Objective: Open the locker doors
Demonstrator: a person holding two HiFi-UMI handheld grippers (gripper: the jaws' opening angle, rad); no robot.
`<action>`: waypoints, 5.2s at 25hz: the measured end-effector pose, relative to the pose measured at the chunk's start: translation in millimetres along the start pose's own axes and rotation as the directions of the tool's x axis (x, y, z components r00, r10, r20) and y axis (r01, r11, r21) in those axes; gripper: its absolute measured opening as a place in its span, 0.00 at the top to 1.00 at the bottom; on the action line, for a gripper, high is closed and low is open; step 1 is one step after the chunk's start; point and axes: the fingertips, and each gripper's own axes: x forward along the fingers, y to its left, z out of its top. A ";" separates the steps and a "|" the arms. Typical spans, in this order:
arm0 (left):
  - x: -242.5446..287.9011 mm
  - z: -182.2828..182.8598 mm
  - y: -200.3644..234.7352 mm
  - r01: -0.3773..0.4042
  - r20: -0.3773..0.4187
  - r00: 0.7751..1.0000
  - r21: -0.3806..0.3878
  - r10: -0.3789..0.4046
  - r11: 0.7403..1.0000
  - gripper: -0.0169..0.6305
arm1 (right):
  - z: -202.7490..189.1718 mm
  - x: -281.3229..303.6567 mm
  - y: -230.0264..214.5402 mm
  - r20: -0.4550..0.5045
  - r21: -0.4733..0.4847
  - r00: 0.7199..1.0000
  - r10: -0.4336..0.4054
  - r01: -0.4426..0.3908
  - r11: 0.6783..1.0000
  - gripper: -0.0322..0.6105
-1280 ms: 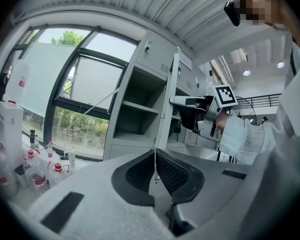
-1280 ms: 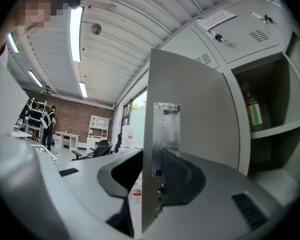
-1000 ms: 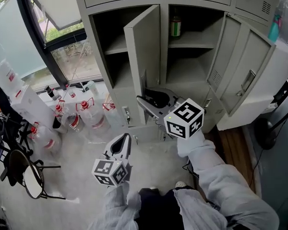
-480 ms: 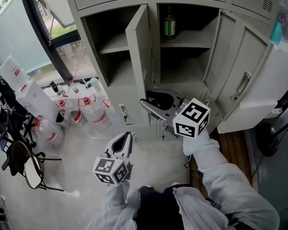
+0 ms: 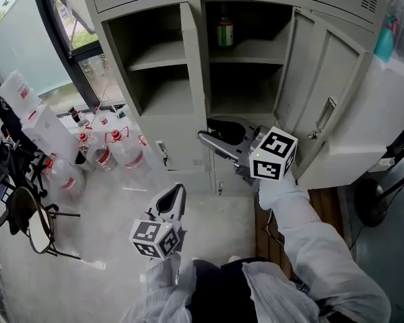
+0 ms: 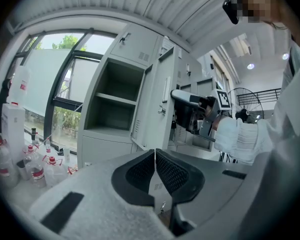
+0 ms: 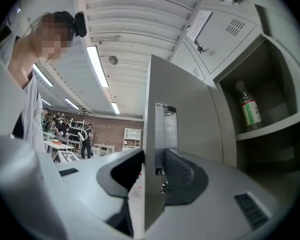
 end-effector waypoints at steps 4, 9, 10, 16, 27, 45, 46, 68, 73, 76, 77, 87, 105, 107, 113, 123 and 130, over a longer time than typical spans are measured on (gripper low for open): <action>-4.5 -10.0 -10.2 -0.030 -0.001 1.000 -0.003 0.029 1.000 0.95 | 1.4 -16.8 -6.1 0.035 0.016 0.998 0.043 -0.044 0.999 0.76; -10.8 -14.2 -11.4 -0.062 -0.007 0.998 -0.001 0.062 0.998 0.95 | 3.0 -23.3 -10.3 0.065 0.027 0.995 0.077 -0.079 0.997 0.76; -11.9 -14.9 -11.4 -0.068 -0.008 0.998 -0.001 0.068 0.998 0.95 | 2.7 -23.7 -10.1 0.070 0.030 0.994 0.078 -0.080 0.996 0.76; -10.0 -15.9 -17.3 -0.072 -0.002 0.997 0.001 0.072 0.997 0.95 | 3.4 -24.5 -10.7 0.103 0.030 0.992 0.073 -0.077 0.997 0.76; -6.2 -12.8 -21.8 -0.072 0.005 0.997 0.008 0.072 0.997 0.95 | 2.5 -33.8 -10.9 0.108 -0.042 0.993 -0.044 0.049 0.998 0.66; 8.9 -33.2 -34.2 -0.047 -0.051 0.998 -0.003 0.046 0.999 0.95 | -35.4 -74.1 -12.6 0.137 0.039 0.978 -0.159 0.155 0.987 0.63; 8.0 -35.0 -34.1 -0.048 -0.054 0.997 -0.005 0.048 0.999 0.95 | -41.4 -78.4 -11.4 0.130 0.046 0.977 -0.167 0.162 0.986 0.63; -33.4 -61.6 94.8 -0.142 -0.106 0.985 -0.082 0.133 0.986 0.95 | -200.3 -13.8 61.7 -0.100 0.277 0.976 -0.194 0.214 0.937 0.64; -45.8 -58.8 154.6 -0.136 -0.118 0.985 -0.102 0.124 0.986 0.95 | -223.3 34.5 57.2 -0.155 0.298 0.958 -0.242 0.279 0.913 0.64; -51.9 -59.2 192.1 -0.137 -0.124 0.985 -0.108 0.123 0.985 0.95 | -236.9 62.1 48.3 -0.182 0.296 0.944 -0.276 0.321 0.900 0.64; -53.0 -60.5 203.9 -0.135 -0.126 0.985 -0.113 0.121 0.984 0.95 | -242.3 69.9 44.8 -0.192 0.294 0.938 -0.289 0.336 0.895 0.64; -33.0 -95.0 294.1 -0.052 -0.155 0.987 -0.154 0.027 0.987 0.95 | -303.5 141.9 -1.8 -0.272 0.250 0.875 -0.401 0.466 0.848 0.64; 27.9 -189.6 400.4 -0.058 -0.205 0.979 -0.220 0.012 0.974 0.95 | -422.3 214.3 -85.5 -0.345 0.251 0.756 -0.556 0.645 0.722 0.64; 28.5 -197.7 410.0 -0.066 -0.208 0.978 -0.221 0.019 0.973 0.95 | -431.2 223.3 -92.2 -0.352 0.230 0.748 -0.563 0.652 0.723 0.64; 30.2 -213.9 424.5 -0.074 -0.216 0.976 -0.226 0.024 0.971 0.95 | -447.8 248.8 -109.3 -0.355 0.177 0.738 -0.574 0.656 0.734 0.64; 24.9 -229.6 426.2 -0.063 -0.230 0.973 -0.239 0.006 0.969 0.95 | -464.4 266.2 -136.1 -0.342 0.080 0.675 -0.653 0.714 0.696 0.64; 16.2 -238.3 428.7 -0.069 -0.249 0.968 -0.235 0.008 0.970 0.95 | -462.7 273.4 -148.9 -0.349 0.001 0.635 -0.689 0.735 0.678 0.64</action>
